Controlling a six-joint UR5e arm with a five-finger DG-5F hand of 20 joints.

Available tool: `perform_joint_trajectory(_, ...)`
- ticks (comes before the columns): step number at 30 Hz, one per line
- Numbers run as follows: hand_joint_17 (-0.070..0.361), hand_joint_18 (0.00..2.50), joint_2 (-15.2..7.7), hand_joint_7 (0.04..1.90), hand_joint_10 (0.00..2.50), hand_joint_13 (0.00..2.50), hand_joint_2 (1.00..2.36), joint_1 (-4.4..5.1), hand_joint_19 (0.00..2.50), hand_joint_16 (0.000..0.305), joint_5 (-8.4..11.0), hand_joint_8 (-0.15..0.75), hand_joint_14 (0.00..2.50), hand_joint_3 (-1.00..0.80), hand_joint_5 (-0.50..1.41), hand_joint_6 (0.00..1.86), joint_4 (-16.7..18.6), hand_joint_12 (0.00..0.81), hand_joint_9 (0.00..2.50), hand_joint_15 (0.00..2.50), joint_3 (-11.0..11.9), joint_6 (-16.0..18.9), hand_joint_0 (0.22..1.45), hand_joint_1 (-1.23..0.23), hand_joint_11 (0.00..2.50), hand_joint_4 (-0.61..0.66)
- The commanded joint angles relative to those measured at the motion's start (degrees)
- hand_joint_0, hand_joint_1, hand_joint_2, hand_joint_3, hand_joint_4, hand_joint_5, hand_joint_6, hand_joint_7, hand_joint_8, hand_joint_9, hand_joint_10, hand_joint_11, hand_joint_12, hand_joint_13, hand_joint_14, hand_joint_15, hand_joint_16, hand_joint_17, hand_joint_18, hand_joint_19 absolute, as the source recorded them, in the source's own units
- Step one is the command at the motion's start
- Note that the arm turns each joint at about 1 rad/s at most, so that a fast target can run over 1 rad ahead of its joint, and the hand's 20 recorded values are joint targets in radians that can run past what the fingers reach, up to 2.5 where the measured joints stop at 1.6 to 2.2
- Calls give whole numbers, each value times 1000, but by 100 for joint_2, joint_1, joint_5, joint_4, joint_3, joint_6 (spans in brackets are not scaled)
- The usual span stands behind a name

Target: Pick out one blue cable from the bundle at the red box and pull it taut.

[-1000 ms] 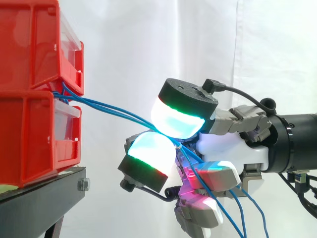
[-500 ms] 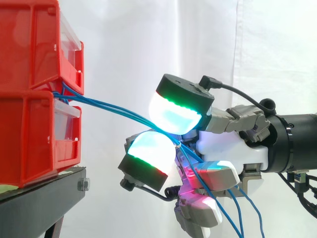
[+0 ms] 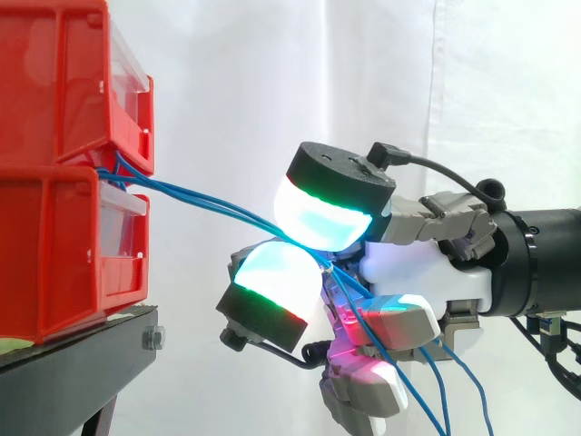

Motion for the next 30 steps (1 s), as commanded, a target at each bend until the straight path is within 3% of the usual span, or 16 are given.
perform_joint_trajectory(1, 121, 984, 2, 1067, 24, 1212, 1017, 0, 780, 54, -9, 371, 23, -184, -110, 887, 7, 443, 1401, 653, 2, 0, 617, -790, 787, 107)
perform_joint_trajectory(9, 112, 931, 2, 1054, 29, 1131, 1014, -9, 787, 50, -9, 340, 22, -310, -121, 900, 25, 421, 1343, 642, -7, 0, 697, -865, 811, 69)
perform_joint_trajectory(13, 112, 928, 2, 1025, 27, 1126, 1004, -9, 785, 50, -9, 330, 23, -458, -118, 912, 25, 414, 1358, 643, -7, 0, 725, -870, 811, 62)
perform_joint_trajectory(21, 111, 935, 2, 1019, 29, 1146, 1000, 0, 793, 49, 0, 327, 25, -500, -114, 912, 25, 412, 1386, 647, -7, 0, 684, -828, 814, 78)
perform_joint_trajectory(30, 119, 967, 2, 997, 26, 1177, 1000, 18, 784, 53, 44, 337, 24, -500, -113, 887, 34, 428, 1398, 657, 11, 0, 538, -713, 785, 105)
